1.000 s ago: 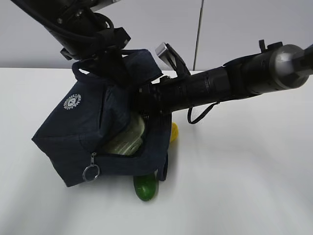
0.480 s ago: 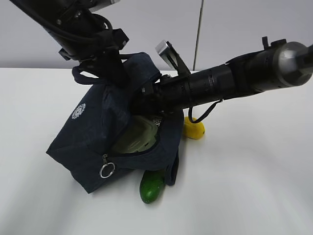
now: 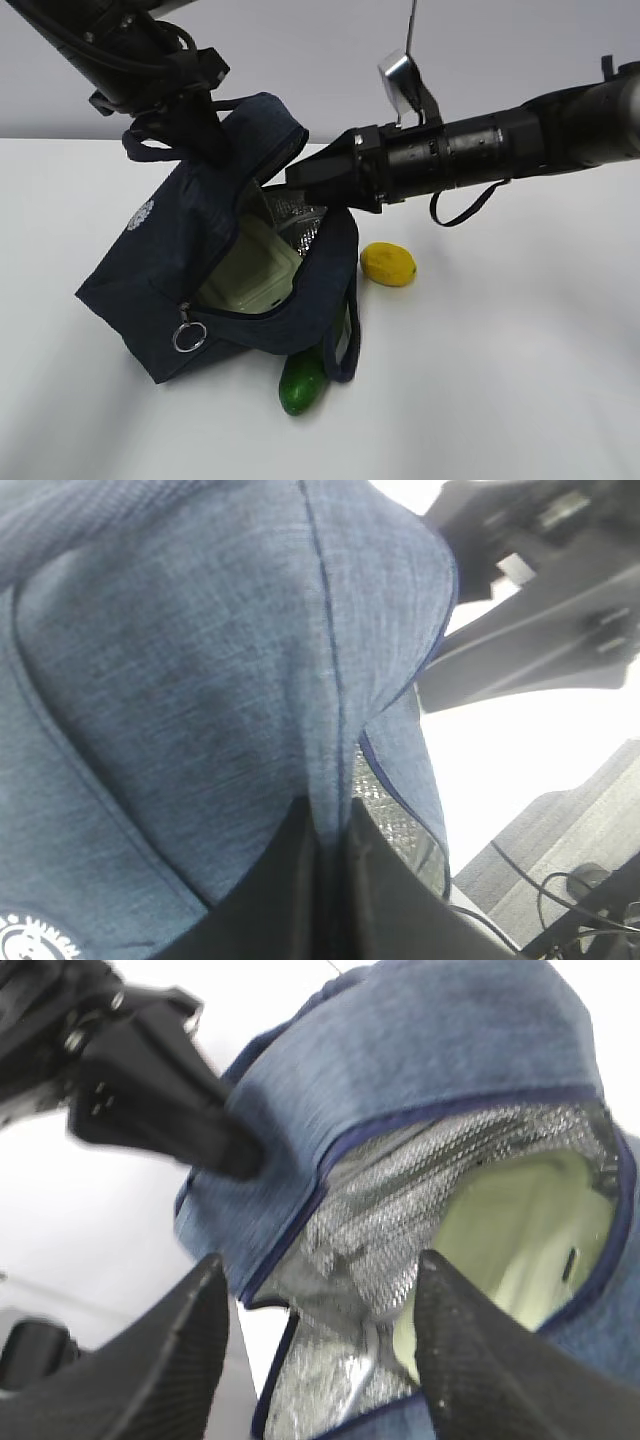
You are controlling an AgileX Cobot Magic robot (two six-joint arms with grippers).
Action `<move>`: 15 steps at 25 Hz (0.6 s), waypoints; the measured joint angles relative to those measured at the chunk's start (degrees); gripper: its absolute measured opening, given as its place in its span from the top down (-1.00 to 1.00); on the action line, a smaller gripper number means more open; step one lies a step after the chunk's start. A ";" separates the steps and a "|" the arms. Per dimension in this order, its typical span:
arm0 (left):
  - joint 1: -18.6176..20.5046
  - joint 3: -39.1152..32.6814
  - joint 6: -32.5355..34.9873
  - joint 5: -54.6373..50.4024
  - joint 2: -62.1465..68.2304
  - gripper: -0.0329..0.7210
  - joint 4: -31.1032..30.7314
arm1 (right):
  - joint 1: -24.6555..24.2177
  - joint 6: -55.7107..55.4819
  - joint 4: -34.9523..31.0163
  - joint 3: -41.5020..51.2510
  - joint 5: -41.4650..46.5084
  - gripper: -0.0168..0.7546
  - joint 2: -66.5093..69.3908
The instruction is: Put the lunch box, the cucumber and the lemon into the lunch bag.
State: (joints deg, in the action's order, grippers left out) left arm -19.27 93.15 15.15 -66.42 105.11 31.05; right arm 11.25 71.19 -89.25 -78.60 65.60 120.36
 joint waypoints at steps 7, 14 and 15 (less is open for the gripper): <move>2.36 0.00 0.09 0.00 0.00 0.92 -0.76 | -2.14 -1.13 3.66 -0.04 0.62 -0.20 -7.77; 5.29 0.00 0.21 0.02 2.24 0.92 -0.97 | -2.14 -5.79 11.29 -0.04 0.25 -0.19 -12.46; 5.54 0.00 0.32 0.02 2.88 0.92 -0.97 | -2.14 -6.43 12.00 -0.04 0.13 -0.19 -12.65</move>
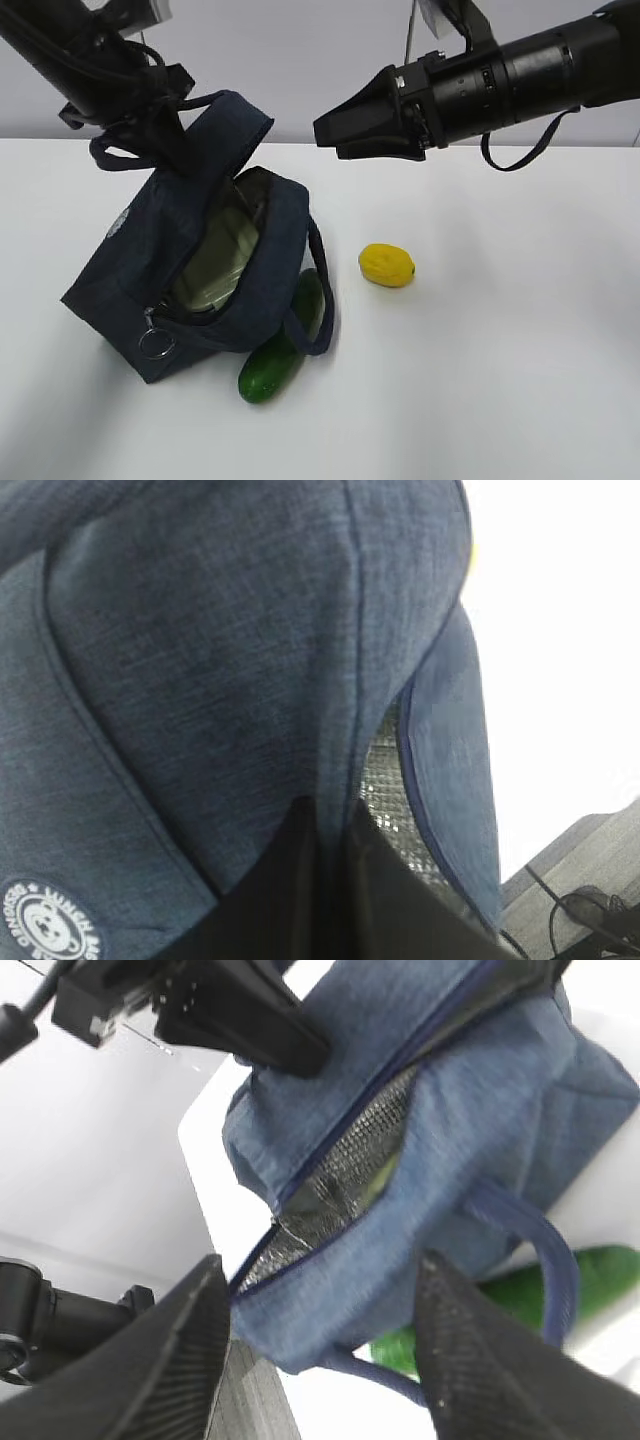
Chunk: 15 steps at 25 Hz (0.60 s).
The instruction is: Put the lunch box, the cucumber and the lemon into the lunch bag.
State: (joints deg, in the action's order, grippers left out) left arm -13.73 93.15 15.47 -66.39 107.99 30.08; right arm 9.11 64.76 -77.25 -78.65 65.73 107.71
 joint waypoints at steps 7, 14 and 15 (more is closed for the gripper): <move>1.28 0.00 0.73 1.86 1.72 0.92 -2.01 | 0.00 -4.74 5.61 0.00 0.00 -0.19 -0.10; 4.79 0.00 1.25 2.42 1.72 0.92 -2.71 | 0.59 -7.86 9.75 0.00 -2.10 -0.19 -0.10; 5.24 0.00 1.23 2.42 1.72 0.92 -2.68 | 0.93 -8.62 10.35 0.00 -2.78 -0.19 -0.10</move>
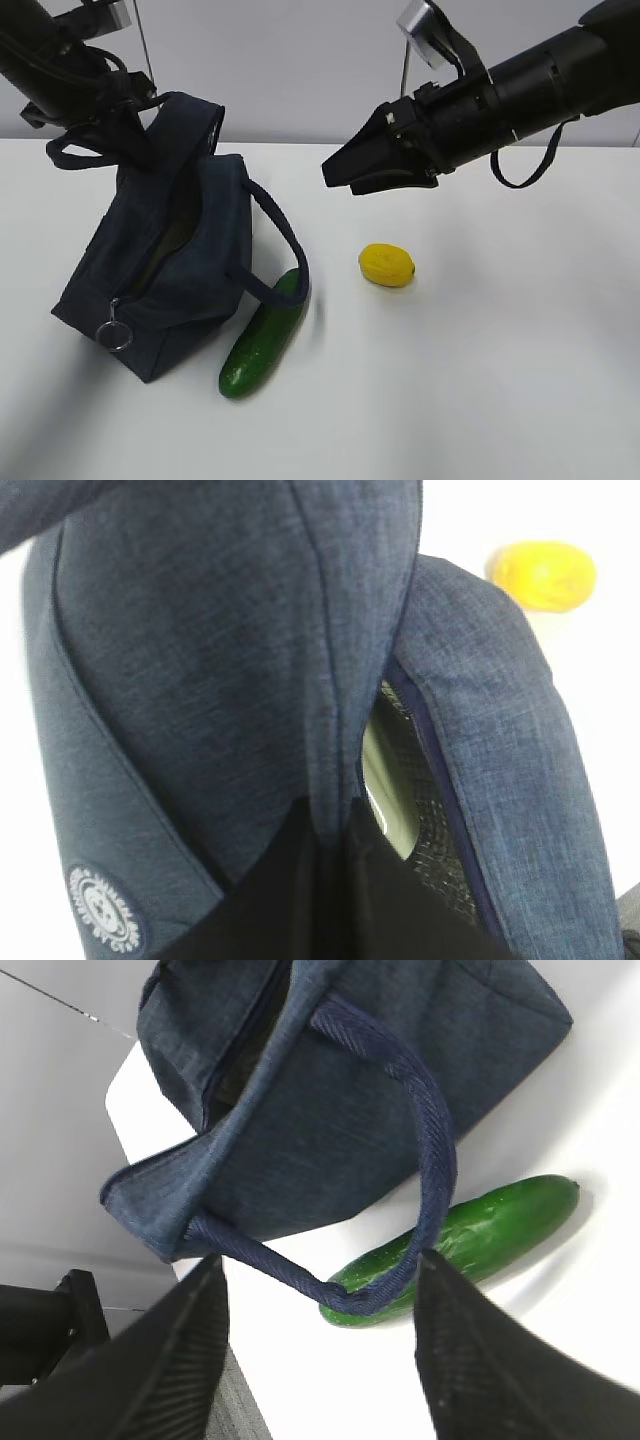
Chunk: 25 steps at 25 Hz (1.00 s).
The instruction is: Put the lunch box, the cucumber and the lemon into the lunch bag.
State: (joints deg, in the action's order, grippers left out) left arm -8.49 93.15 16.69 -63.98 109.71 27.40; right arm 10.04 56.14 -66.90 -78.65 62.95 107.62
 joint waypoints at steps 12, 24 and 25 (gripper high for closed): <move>2.23 0.00 1.41 -0.21 0.00 0.92 -0.62 | 5.30 -7.21 2.71 8.06 -13.12 -0.19 0.00; 4.89 0.00 3.16 -1.04 0.00 0.92 -0.96 | 17.19 -11.85 -3.14 14.20 -29.60 -0.19 0.00; 5.14 0.00 3.29 -0.94 0.00 0.92 -0.96 | 17.69 -12.74 -3.23 14.69 -30.51 -0.19 0.00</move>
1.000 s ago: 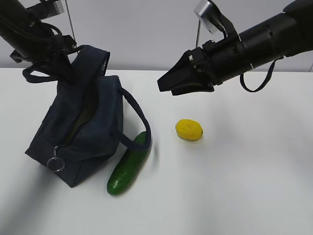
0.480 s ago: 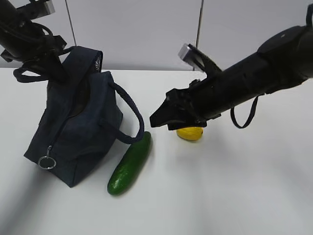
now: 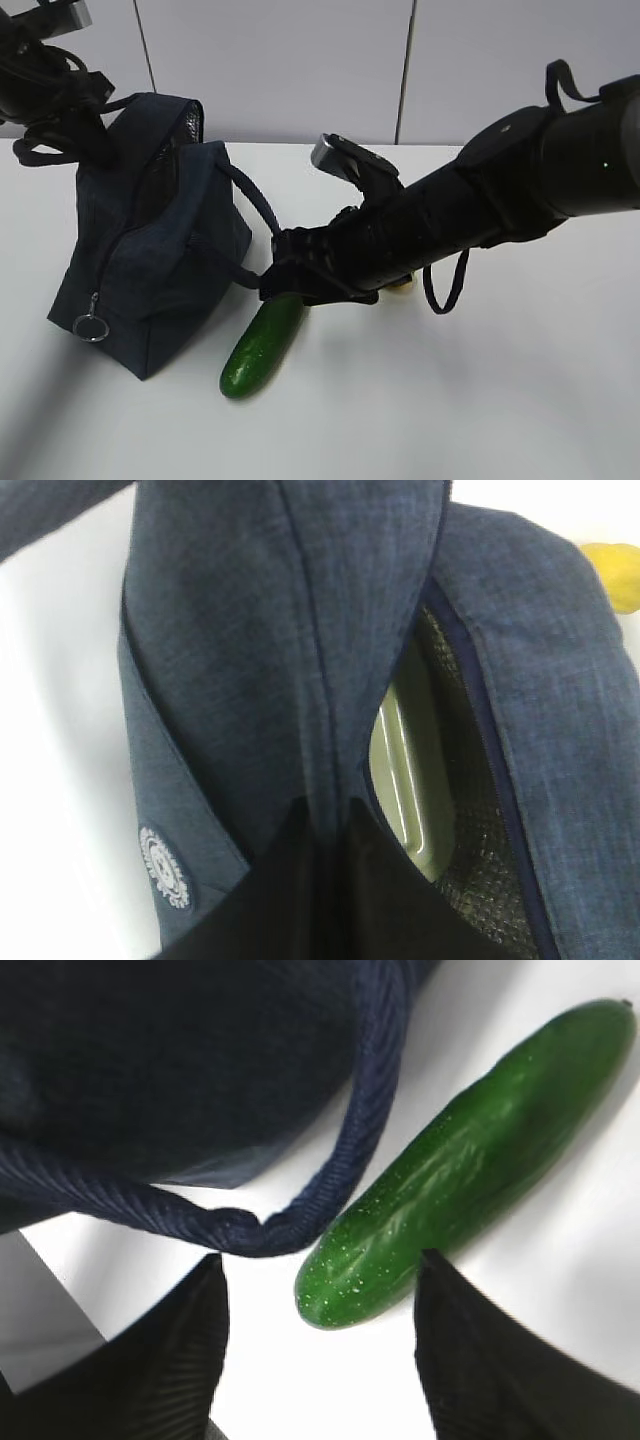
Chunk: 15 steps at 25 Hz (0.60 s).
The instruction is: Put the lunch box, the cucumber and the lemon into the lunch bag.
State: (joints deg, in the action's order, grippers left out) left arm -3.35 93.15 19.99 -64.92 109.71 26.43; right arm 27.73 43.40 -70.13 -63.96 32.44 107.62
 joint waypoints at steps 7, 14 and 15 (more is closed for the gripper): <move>0.61 0.00 1.01 0.95 0.00 0.92 0.03 | 0.44 -2.85 -4.27 1.95 -3.92 -0.19 0.00; 0.73 0.00 2.06 1.39 0.00 0.92 1.63 | 2.66 -4.39 -7.74 1.95 -8.44 -0.19 0.00; 0.83 0.00 2.06 1.50 0.00 0.92 1.63 | 3.02 -4.64 -7.88 1.95 -8.59 -0.19 0.00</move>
State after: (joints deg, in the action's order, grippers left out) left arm -2.52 93.15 22.04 -63.42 109.71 28.06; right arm 30.75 38.76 -78.01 -62.01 23.85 107.62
